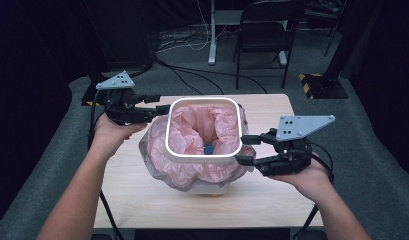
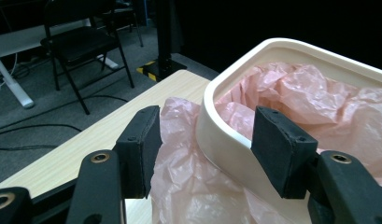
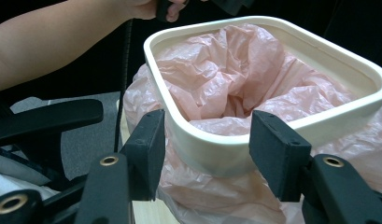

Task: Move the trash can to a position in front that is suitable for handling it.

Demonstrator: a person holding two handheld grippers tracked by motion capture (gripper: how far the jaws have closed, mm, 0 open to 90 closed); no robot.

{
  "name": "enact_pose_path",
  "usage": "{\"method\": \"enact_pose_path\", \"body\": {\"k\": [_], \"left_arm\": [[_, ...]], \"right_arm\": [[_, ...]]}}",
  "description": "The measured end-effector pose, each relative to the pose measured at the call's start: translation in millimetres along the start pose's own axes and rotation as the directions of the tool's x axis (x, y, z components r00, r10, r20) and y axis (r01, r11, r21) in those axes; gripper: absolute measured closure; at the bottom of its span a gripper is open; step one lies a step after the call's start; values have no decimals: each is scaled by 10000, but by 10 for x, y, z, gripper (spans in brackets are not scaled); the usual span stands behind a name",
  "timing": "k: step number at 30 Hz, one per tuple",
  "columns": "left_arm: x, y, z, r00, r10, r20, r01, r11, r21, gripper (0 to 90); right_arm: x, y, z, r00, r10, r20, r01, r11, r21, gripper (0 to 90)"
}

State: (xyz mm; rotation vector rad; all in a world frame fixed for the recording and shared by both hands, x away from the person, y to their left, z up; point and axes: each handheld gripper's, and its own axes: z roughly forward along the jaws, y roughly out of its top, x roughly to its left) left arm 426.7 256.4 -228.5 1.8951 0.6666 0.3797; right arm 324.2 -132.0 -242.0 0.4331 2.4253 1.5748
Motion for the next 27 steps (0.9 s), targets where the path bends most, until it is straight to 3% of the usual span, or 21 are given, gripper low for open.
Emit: {"method": "enact_pose_path", "body": {"k": [7, 13, 27], "left_arm": [[28, 28, 112, 10000, -23, 74, 23, 10000, 70, 415], [32, 60, 193, 9999, 36, 117, -37, 9999, 144, 414], [63, 58, 270, 9997, 75, 230, -81, 9996, 259, 434]], "right_arm": [[-8, 21, 26, 10000, -43, -42, 43, 9999, -153, 437], [42, 60, 110, 9989, -352, -298, 354, 9994, 40, 435], [68, 74, 296, 9963, -515, -689, 535, 9982, 276, 473]]}}
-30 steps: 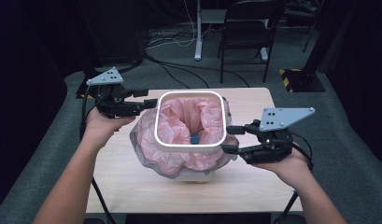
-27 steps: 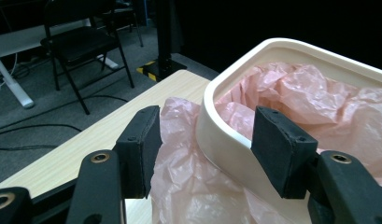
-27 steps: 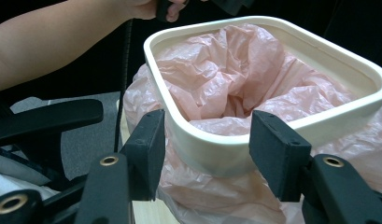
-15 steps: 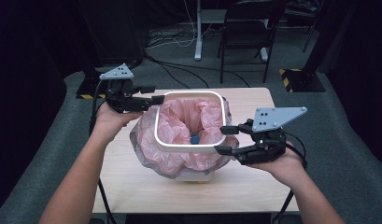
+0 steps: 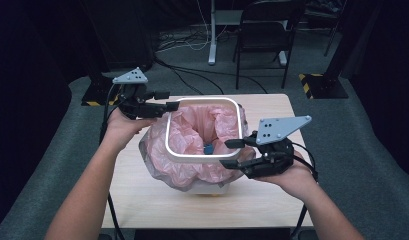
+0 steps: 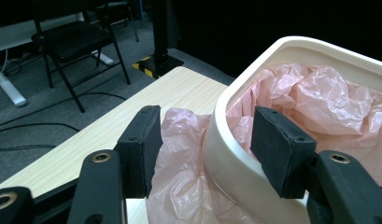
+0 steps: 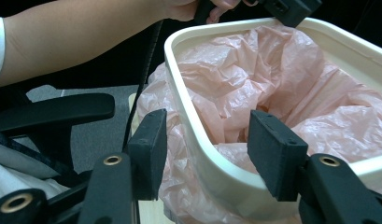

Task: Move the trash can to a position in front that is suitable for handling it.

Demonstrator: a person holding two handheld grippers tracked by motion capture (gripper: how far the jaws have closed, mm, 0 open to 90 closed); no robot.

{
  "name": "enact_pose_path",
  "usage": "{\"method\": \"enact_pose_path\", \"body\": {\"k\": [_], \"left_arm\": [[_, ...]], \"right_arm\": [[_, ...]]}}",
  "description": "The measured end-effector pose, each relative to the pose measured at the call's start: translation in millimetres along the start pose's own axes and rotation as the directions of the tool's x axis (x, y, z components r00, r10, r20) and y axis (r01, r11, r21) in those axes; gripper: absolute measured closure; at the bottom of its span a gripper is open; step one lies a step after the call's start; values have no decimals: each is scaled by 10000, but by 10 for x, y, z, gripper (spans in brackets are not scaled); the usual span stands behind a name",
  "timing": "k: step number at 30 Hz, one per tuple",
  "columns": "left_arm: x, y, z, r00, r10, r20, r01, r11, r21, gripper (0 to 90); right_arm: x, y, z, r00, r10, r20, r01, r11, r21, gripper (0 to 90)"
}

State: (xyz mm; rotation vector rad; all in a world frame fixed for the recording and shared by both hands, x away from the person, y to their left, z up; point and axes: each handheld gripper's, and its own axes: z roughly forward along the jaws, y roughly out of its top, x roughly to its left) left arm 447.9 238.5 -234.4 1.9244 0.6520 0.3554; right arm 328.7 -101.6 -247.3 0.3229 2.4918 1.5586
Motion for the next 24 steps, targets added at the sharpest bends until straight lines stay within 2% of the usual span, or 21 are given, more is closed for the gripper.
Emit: {"method": "enact_pose_path", "body": {"k": [15, 24], "left_arm": [[0, 28, 79, 9997, 46, 254, -48, 10000, 76, 565], [17, 44, 141, 9990, -30, 435, 23, 9999, 161, 609]], "right_arm": [[2, 26, 124, 9992, -277, -299, 282, 9995, 144, 551], [-7, 36, 183, 9989, -301, -370, 311, 9991, 283, 577]]}}
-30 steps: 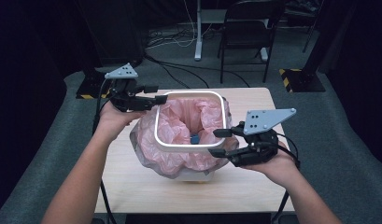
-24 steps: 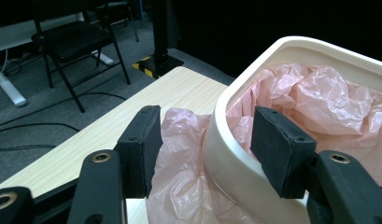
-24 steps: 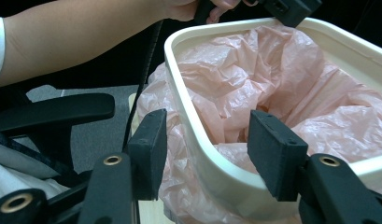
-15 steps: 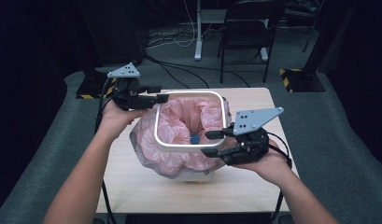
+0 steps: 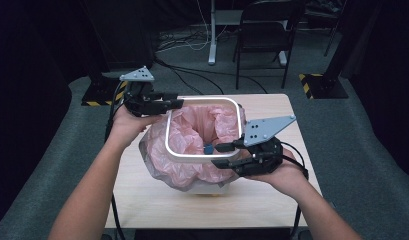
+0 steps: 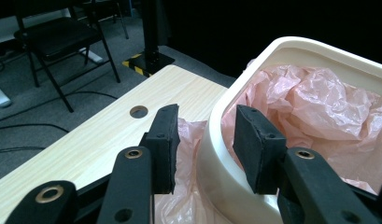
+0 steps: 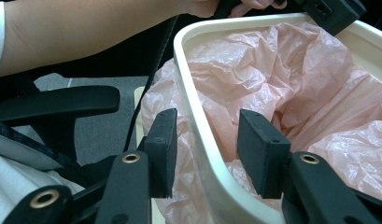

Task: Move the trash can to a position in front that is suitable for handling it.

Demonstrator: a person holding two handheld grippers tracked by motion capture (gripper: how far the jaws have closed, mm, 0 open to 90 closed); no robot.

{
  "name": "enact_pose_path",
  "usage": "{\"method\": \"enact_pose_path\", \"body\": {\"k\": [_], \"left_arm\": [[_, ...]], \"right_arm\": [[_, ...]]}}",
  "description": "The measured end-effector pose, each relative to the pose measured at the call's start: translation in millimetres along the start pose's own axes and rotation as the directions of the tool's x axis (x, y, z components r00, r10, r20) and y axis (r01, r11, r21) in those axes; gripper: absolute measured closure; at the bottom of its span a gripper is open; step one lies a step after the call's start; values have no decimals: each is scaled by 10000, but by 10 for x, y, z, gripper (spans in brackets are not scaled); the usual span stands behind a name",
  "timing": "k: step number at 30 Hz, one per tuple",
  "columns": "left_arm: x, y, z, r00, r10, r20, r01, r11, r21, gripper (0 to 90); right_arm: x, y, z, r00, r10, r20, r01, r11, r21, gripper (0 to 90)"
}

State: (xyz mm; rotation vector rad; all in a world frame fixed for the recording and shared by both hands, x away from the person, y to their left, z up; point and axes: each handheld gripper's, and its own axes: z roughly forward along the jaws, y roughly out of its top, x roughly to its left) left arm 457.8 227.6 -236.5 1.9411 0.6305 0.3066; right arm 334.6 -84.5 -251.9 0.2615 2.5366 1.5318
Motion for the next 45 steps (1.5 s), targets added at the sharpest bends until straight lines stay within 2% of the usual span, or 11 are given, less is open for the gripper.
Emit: {"method": "enact_pose_path", "body": {"k": [3, 9, 11, 15, 20, 24, 30, 45], "left_arm": [[2, 5, 22, 10000, 69, 49, -69, 10000, 60, 616], [-22, 17, 86, 9993, 319, 201, -325, 9990, 309, 656], [-37, 12, 120, 9988, 472, 139, -479, 9973, 553, 670], [-41, 10, 138, 9985, 499, 239, -511, 9973, 532, 703], [-40, 19, 148, 9985, 516, 172, -525, 9970, 573, 729], [-50, 31, 154, 9974, 721, 68, -724, 9954, 634, 750], [-38, 31, 157, 9974, 699, 202, -710, 9956, 617, 754], [-17, 48, 146, 9969, 694, 365, -719, 9949, 703, 758]], "right_arm": [[-25, -4, 24, 9998, 146, -146, -145, 9999, 66, 591], [-26, -2, 66, 9998, -39, -173, 42, 9998, 205, 622], [-26, -2, 82, 9998, -77, -180, 81, 9997, 246, 630], [-38, 3, 94, 9997, -80, -227, 88, 9994, 335, 660], [-52, 15, 124, 9991, -119, -401, 138, 9988, 468, 670], [-57, 26, 159, 9982, -180, -569, 212, 9982, 570, 706], [-65, 59, 175, 9943, -280, -1028, 349, 9972, 659, 799], [-93, 75, 173, 9908, -313, -1314, 410, 9966, 720, 819]]}}
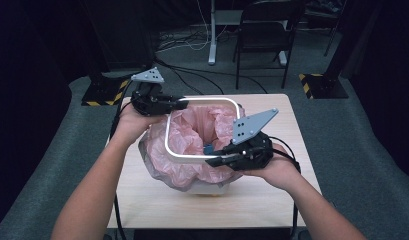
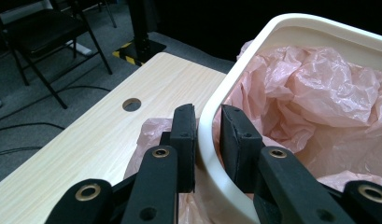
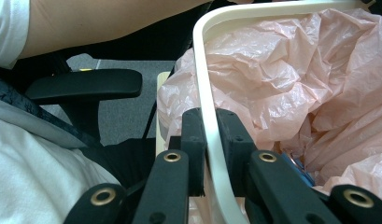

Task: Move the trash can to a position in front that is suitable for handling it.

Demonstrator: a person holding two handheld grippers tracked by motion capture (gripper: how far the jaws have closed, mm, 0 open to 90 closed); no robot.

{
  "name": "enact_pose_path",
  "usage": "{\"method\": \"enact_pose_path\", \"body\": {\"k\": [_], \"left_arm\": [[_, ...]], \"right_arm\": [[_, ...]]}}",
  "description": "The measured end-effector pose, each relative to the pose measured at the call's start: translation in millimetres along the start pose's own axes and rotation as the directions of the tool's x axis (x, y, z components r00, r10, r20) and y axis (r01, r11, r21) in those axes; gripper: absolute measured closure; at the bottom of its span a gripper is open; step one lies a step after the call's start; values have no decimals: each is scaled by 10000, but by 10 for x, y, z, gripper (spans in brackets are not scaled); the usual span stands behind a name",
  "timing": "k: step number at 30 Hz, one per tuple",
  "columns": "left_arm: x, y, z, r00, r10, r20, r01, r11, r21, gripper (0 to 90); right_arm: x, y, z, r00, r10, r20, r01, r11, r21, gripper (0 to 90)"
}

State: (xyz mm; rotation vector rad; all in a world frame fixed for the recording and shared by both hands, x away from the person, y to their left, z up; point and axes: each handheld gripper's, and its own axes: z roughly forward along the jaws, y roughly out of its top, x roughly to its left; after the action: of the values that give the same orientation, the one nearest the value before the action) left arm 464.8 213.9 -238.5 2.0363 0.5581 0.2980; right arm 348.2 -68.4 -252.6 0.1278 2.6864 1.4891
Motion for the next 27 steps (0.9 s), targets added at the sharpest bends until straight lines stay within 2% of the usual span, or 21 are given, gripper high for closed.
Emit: {"method": "enact_pose_path", "body": {"k": [22, 27], "left_arm": [[41, 3, -14, 9991, -310, 273, 310, 9995, -14, 759], [40, 28, -25, 9990, -325, 293, 324, 9995, 22, 760]], "right_arm": [[6, 89, -43, 10000, -96, -3, 96, 10000, -10, 821], [6, 92, -51, 10000, -75, -16, 75, 9999, -155, 822]]}}
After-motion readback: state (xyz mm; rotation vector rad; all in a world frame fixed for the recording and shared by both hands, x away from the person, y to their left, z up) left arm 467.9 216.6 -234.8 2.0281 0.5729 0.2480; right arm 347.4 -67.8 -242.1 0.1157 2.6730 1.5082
